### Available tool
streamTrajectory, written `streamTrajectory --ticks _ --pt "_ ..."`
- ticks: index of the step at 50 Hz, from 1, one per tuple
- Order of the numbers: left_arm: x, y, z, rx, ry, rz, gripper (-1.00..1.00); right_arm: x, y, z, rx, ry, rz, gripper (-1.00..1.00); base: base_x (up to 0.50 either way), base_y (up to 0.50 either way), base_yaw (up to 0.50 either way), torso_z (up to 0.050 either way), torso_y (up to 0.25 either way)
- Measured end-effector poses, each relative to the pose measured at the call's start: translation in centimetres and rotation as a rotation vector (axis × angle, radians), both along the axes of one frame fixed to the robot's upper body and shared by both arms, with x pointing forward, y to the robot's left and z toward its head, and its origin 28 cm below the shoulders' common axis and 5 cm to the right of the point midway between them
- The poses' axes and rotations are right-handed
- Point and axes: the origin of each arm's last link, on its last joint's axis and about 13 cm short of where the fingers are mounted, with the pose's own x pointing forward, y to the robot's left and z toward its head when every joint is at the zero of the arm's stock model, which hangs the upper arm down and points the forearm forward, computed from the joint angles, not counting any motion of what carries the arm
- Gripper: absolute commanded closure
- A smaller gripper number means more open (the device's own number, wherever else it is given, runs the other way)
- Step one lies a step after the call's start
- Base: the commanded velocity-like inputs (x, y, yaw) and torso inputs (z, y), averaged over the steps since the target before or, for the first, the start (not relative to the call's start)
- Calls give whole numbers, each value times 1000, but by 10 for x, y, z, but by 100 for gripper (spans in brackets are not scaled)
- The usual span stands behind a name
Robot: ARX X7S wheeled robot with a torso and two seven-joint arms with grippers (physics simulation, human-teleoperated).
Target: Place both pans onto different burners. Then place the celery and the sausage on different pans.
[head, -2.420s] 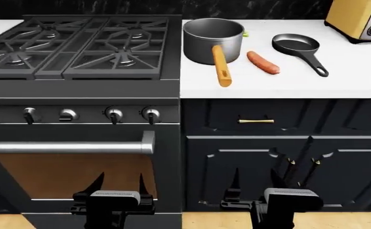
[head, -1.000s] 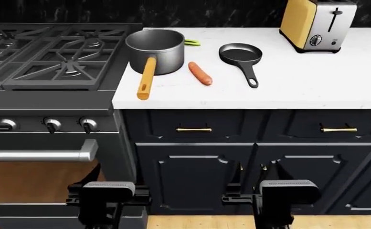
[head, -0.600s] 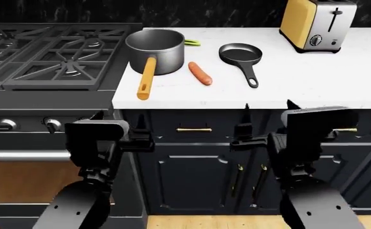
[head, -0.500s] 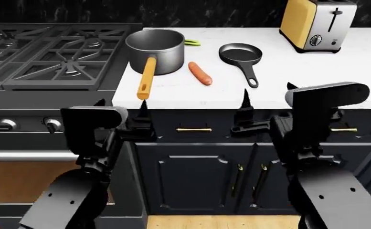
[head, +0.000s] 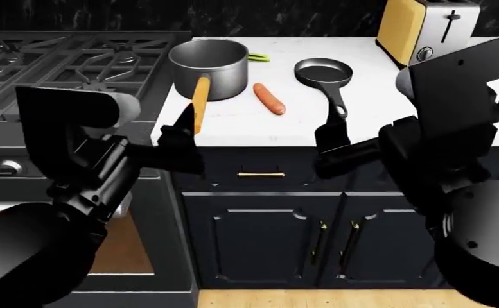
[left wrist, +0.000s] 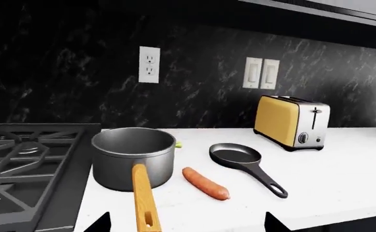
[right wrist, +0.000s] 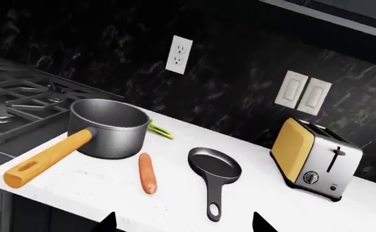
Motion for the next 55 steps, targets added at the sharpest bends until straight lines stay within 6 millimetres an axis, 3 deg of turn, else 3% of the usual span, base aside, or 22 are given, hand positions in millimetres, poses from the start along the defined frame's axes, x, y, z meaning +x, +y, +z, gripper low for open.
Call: streamTrajectory --ticks 12,25,55 --pt "-8 1 11 7 -45 -16 -100 -22 -7 10 -14 -41 -4 -100 392 0 0 0 0" --pt "-13 -1 17 22 -63 -25 -100 -34 -10 21 10 -89 3 -100 500 0 0 0 0" --pt "-12 -8 12 59 -6 -48 -100 -35 -11 22 80 -92 15 -100 500 0 0 0 1"
